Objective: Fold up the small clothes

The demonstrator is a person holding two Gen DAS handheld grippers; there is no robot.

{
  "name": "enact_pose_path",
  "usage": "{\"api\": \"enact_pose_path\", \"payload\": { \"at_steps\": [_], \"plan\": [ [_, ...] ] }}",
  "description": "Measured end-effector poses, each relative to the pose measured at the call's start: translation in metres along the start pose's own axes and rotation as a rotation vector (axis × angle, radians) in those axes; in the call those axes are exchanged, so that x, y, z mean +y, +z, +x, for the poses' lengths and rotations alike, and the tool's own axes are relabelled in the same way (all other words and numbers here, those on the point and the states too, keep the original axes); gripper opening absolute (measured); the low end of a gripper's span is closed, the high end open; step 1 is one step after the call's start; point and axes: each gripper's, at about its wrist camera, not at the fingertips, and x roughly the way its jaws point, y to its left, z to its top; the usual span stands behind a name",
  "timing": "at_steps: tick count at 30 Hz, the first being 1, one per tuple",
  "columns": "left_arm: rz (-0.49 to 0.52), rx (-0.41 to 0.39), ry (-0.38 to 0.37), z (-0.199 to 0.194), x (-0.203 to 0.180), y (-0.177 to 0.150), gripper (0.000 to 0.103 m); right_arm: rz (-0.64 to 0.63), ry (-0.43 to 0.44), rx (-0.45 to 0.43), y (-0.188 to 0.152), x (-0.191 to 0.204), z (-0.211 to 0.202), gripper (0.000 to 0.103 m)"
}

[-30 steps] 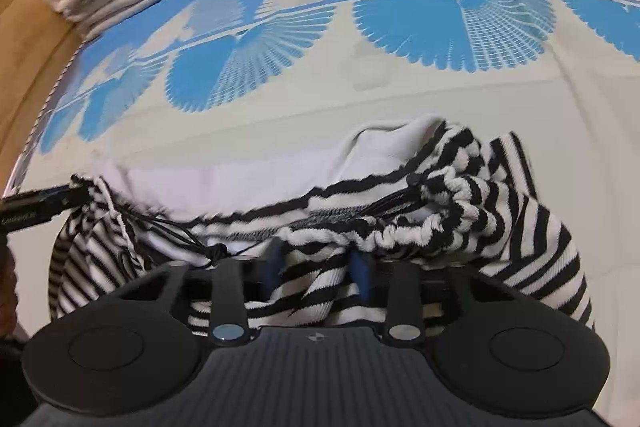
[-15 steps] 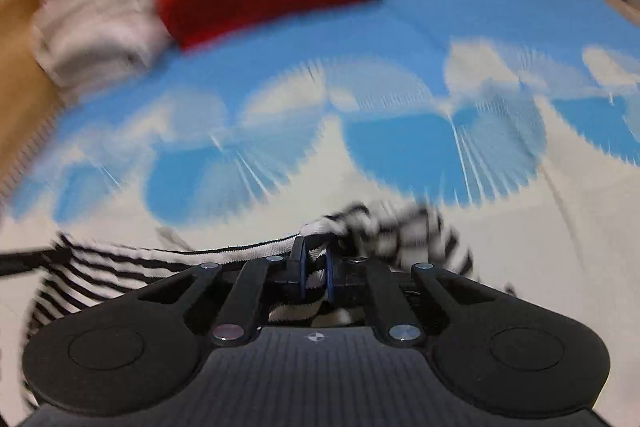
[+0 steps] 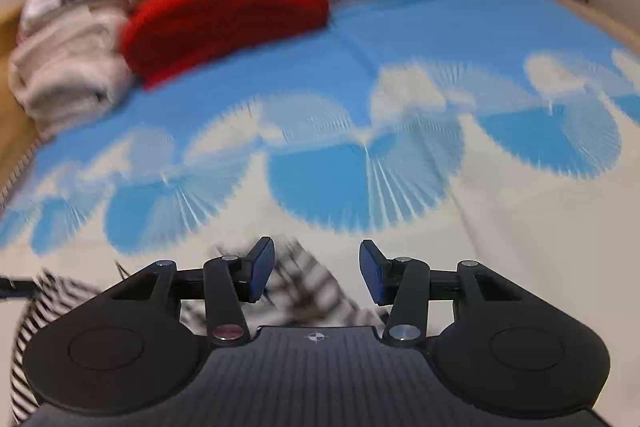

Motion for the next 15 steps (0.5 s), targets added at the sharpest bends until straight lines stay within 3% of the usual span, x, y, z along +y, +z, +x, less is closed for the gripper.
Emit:
{"api": "enact_pose_path", "payload": {
  "at_steps": [3, 6, 10, 11, 13, 15],
  "plan": [
    [0.046, -0.003, 0.025, 0.006, -0.01, -0.003, 0.051, -0.035, 0.032, 0.08, -0.005, 0.004, 0.018, 0.049],
    [0.064, -0.005, 0.028, 0.012, -0.015, -0.003, 0.05, -0.11, 0.003, 0.092, -0.008, 0.017, 0.033, 0.049],
    [0.097, 0.0, 0.047, 0.018, -0.02, -0.002, 0.047, -0.115, -0.021, 0.099, -0.005, 0.025, 0.044, 0.048],
    [0.102, 0.004, 0.046, 0.02, -0.02, -0.001, 0.042, -0.112, -0.02, 0.101, -0.005, 0.027, 0.045, 0.045],
    [0.115, 0.011, 0.032, 0.021, -0.02, 0.0, 0.017, -0.108, -0.002, 0.123, -0.004, 0.025, 0.051, 0.022],
    [0.117, -0.042, 0.035, 0.013, -0.02, 0.005, 0.012, -0.122, -0.017, 0.104, 0.0, 0.027, 0.048, 0.007]
  ]
}}
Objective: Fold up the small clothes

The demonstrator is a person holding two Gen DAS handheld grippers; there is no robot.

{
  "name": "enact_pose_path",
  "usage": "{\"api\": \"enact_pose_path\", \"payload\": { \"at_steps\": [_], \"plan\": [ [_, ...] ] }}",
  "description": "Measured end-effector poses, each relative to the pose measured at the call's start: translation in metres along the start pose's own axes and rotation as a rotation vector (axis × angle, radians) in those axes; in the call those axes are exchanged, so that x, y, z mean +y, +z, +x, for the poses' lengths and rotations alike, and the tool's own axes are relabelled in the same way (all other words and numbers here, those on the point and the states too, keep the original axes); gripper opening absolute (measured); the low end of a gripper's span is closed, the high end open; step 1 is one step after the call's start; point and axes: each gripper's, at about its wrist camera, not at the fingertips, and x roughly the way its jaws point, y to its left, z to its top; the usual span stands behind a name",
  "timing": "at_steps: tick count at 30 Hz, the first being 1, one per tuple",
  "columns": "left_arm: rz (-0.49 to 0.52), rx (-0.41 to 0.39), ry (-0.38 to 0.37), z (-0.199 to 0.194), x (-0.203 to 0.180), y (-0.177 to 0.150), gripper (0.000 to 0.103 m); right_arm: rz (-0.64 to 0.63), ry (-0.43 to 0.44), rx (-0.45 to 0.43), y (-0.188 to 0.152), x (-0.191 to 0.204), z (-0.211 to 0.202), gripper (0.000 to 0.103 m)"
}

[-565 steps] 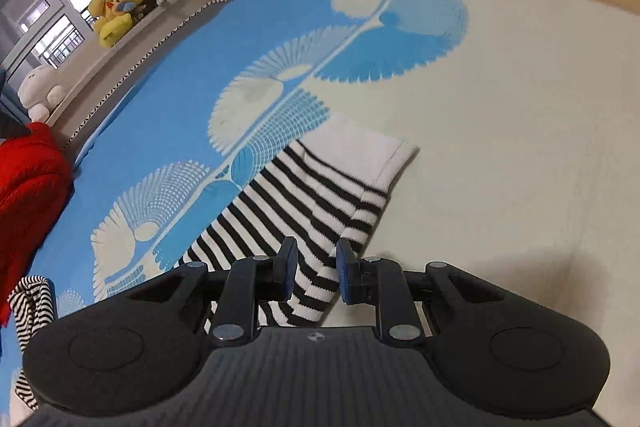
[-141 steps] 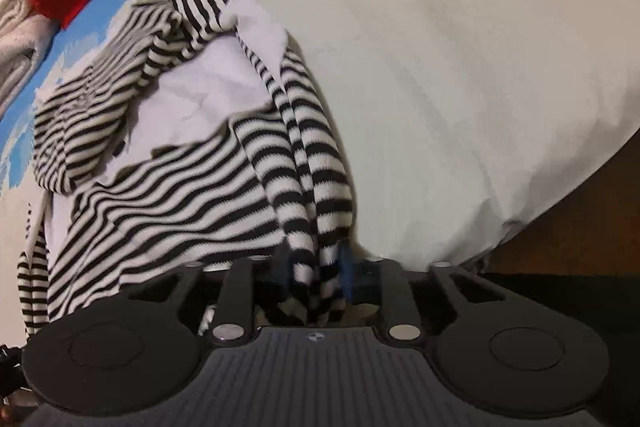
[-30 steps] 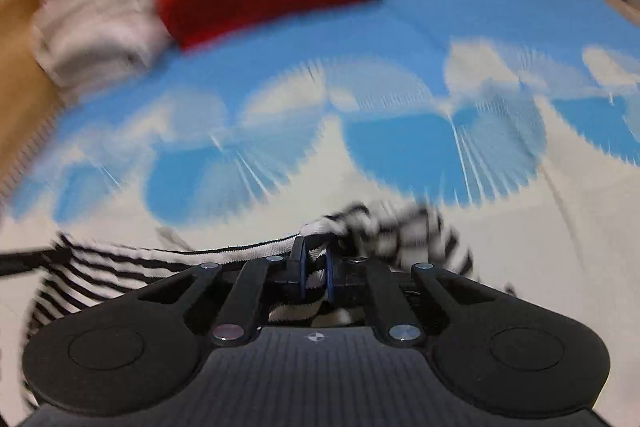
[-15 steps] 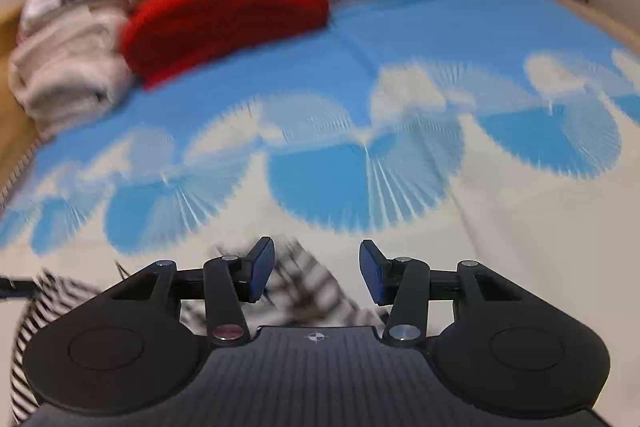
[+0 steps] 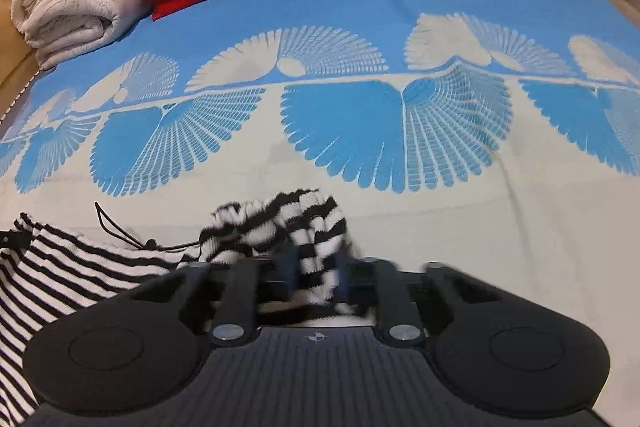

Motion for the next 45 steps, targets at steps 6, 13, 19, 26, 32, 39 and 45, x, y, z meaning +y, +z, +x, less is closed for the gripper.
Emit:
{"api": "enact_pose_path", "payload": {
  "at_steps": [6, 13, 19, 26, 32, 39, 45],
  "plan": [
    [0.095, -0.128, 0.033, -0.014, -0.019, 0.008, 0.012, 0.051, -0.083, -0.266, 0.02, -0.001, -0.031, 0.004],
    [0.05, 0.04, 0.153, 0.004, -0.007, 0.0, 0.041, -0.073, -0.164, 0.0, 0.006, 0.013, 0.024, 0.027],
    [-0.025, 0.021, 0.07, -0.061, 0.013, -0.015, 0.045, 0.033, -0.107, 0.003, -0.001, -0.006, -0.023, 0.037],
    [-0.13, 0.076, -0.062, -0.13, 0.039, -0.075, 0.045, 0.225, -0.008, 0.041, -0.044, -0.051, -0.102, 0.044],
    [-0.269, 0.226, -0.049, -0.105, 0.068, -0.135, 0.044, 0.307, -0.035, 0.143, -0.106, -0.072, -0.115, 0.045],
    [-0.214, 0.302, -0.043, -0.082, 0.058, -0.142, 0.044, 0.283, -0.061, 0.126, -0.124, -0.071, -0.118, 0.045],
    [-0.13, 0.26, -0.035, -0.085, 0.049, -0.143, 0.007, 0.289, -0.052, 0.18, -0.132, -0.071, -0.104, 0.042]
  ]
}}
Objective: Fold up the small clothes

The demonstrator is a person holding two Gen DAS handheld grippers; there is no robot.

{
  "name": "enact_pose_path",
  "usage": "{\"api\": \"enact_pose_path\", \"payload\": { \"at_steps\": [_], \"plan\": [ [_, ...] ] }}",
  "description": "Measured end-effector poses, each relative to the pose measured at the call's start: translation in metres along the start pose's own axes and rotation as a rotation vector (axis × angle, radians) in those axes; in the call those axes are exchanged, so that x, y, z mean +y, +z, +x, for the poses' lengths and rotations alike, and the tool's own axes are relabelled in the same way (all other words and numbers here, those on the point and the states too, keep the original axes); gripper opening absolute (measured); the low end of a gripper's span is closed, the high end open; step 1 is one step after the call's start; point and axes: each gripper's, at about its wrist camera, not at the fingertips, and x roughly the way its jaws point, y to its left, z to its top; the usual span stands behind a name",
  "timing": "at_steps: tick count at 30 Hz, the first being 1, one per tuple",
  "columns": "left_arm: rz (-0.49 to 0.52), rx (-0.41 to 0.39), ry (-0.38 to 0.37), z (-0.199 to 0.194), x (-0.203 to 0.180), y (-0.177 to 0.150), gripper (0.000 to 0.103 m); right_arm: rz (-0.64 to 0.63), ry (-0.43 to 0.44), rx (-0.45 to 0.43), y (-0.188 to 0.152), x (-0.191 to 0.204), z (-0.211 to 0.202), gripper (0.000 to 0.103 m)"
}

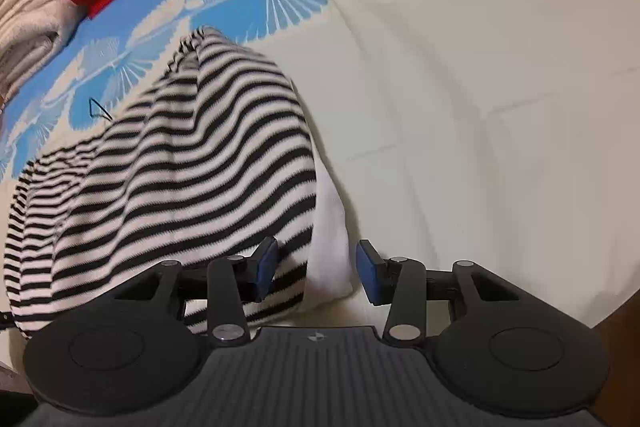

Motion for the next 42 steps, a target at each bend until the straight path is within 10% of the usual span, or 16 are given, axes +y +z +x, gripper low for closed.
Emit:
{"api": "enact_pose_path", "payload": {
  "at_steps": [3, 5, 9, 13, 18, 22, 26, 28, 32, 42],
  "plan": [
    [-0.012, -0.191, -0.03, -0.035, 0.004, 0.003, 0.001, -0.01, 0.026, -0.021, -0.002, 0.001, -0.004, 0.012],
    [-0.048, -0.297, -0.046, -0.059, 0.013, 0.002, 0.001, 0.02, 0.078, -0.081, 0.0, -0.005, -0.018, 0.01],
    [-0.06, -0.145, 0.06, -0.039, 0.022, -0.008, 0.001, 0.129, 0.121, -0.16, 0.004, -0.025, -0.04, 0.006],
    [0.035, 0.012, 0.15, -0.008, 0.012, -0.015, 0.002, 0.107, 0.001, 0.01, -0.004, -0.029, -0.012, 0.006],
    [0.131, -0.129, 0.247, -0.027, -0.009, -0.012, 0.013, 0.066, -0.032, 0.025, -0.001, -0.022, -0.008, 0.009],
    [0.174, -0.286, 0.04, -0.054, -0.032, -0.008, 0.022, -0.059, -0.108, -0.168, 0.0, -0.003, -0.03, 0.021],
    [0.186, -0.15, -0.223, -0.034, -0.052, -0.007, 0.036, -0.123, 0.091, -0.179, 0.005, 0.016, -0.03, 0.021],
    [0.252, -0.071, -0.198, -0.016, -0.065, -0.007, 0.042, -0.141, 0.131, -0.1, 0.005, 0.023, -0.015, 0.023],
    [0.333, 0.05, -0.064, 0.021, -0.082, -0.018, 0.042, -0.212, -0.104, 0.077, 0.003, 0.026, 0.026, 0.023],
    [0.119, -0.161, -0.093, -0.01, -0.071, 0.038, 0.041, -0.168, 0.041, -0.142, 0.049, 0.061, 0.009, 0.032]
  ]
}}
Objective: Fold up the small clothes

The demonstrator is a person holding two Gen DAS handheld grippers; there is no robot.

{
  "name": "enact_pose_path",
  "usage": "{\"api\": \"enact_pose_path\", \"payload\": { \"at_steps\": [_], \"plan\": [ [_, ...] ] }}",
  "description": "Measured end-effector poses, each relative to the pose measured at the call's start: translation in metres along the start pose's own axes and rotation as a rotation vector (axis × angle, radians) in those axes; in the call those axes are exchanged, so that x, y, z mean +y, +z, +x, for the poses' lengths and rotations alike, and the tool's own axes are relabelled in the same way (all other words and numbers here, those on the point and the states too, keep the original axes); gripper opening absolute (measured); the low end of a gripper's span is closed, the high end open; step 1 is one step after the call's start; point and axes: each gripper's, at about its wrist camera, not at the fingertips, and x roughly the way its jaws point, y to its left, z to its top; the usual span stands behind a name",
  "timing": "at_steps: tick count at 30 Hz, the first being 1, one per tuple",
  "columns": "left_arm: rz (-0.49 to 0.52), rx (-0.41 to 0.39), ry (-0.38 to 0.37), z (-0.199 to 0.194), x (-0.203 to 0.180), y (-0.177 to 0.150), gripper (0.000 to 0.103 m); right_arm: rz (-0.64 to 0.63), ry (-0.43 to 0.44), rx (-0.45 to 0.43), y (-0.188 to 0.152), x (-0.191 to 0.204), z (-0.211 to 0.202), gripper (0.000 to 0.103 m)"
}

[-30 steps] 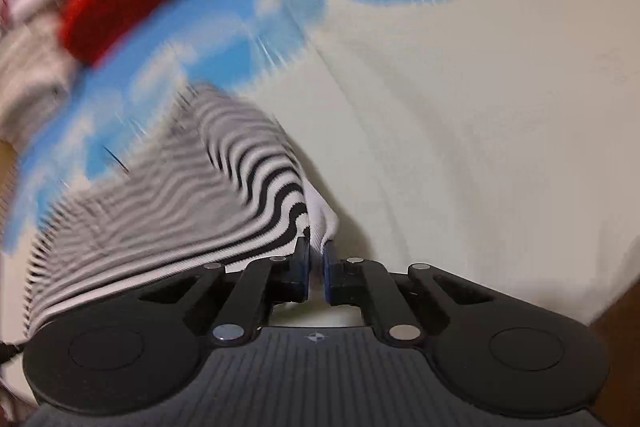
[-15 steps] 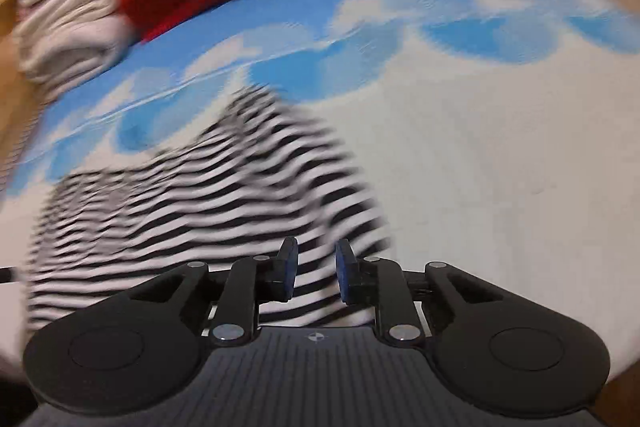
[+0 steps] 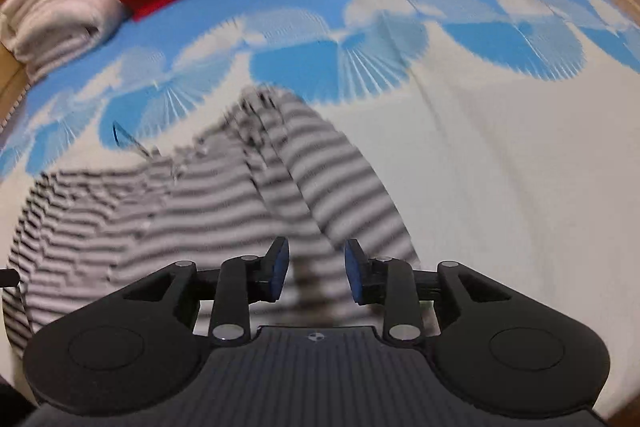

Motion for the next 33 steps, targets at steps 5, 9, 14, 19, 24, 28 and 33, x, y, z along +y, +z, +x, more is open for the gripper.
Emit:
{"api": "enact_pose_path", "payload": {
  "at_steps": [5, 9, 14, 19, 24, 28, 33],
  "plan": [
    [-0.019, 0.043, 0.068, 0.025, -0.004, 0.014, 0.041, -0.006, -0.006, 0.018, 0.031, 0.014, 0.039, 0.032],
    [-0.019, 0.054, 0.12, 0.049, -0.004, 0.023, 0.041, 0.017, -0.099, 0.032, 0.041, 0.01, 0.065, 0.03],
    [-0.023, 0.054, 0.207, 0.071, 0.009, 0.033, 0.042, 0.096, -0.157, 0.038, 0.049, -0.004, 0.084, 0.027],
    [-0.058, 0.008, 0.233, 0.064, 0.022, 0.038, 0.041, 0.06, -0.178, 0.026, 0.052, 0.004, 0.08, 0.028],
    [0.01, -0.074, 0.118, 0.028, 0.001, 0.032, 0.041, 0.023, -0.109, -0.028, 0.047, 0.013, 0.043, 0.033],
    [0.138, -0.037, -0.02, 0.017, -0.03, 0.01, 0.041, -0.093, 0.066, -0.034, 0.03, 0.038, 0.016, 0.036],
    [0.36, 0.028, -0.095, 0.021, -0.076, -0.03, 0.041, -0.223, 0.2, 0.049, 0.014, 0.071, 0.029, 0.037]
  ]
}}
